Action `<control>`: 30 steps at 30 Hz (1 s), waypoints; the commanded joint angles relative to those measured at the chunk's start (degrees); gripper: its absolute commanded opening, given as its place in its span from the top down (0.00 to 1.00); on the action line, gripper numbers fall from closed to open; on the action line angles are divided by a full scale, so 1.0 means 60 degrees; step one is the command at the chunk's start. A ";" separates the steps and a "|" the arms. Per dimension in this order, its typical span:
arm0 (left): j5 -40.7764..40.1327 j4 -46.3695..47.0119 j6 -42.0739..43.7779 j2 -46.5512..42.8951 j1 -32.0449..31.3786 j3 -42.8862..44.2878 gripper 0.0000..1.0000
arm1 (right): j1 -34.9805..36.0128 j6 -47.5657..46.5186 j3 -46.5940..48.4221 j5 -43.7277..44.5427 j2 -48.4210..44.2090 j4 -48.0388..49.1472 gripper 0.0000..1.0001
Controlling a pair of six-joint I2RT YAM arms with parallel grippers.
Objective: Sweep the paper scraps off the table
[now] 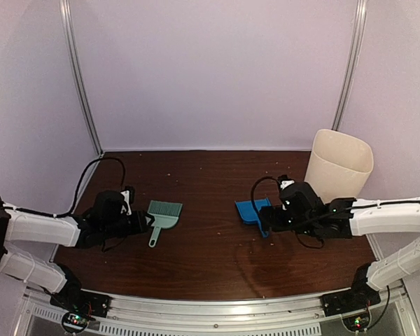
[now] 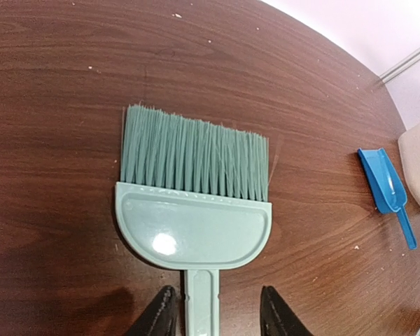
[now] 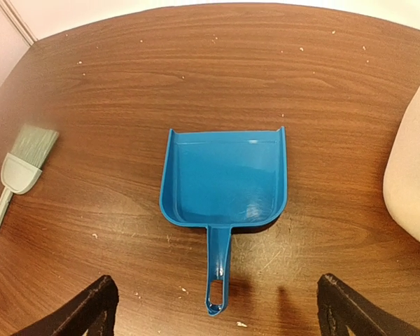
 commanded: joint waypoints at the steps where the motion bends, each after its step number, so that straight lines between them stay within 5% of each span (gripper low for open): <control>1: -0.0345 -0.0240 0.0097 -0.0687 0.0040 0.0009 0.56 | 0.0092 -0.0345 -0.0141 -0.0002 -0.0661 0.0404 0.00; 21: -0.2522 -0.3557 0.2561 -0.4849 0.0040 0.3095 0.20 | 0.0092 -0.3130 0.1411 -0.1451 -0.3686 0.2335 0.00; 30: -0.2754 -0.3951 0.3548 -0.5711 0.0040 0.3777 0.16 | 0.0091 -0.3489 0.1730 -0.0926 -0.4529 0.2424 0.00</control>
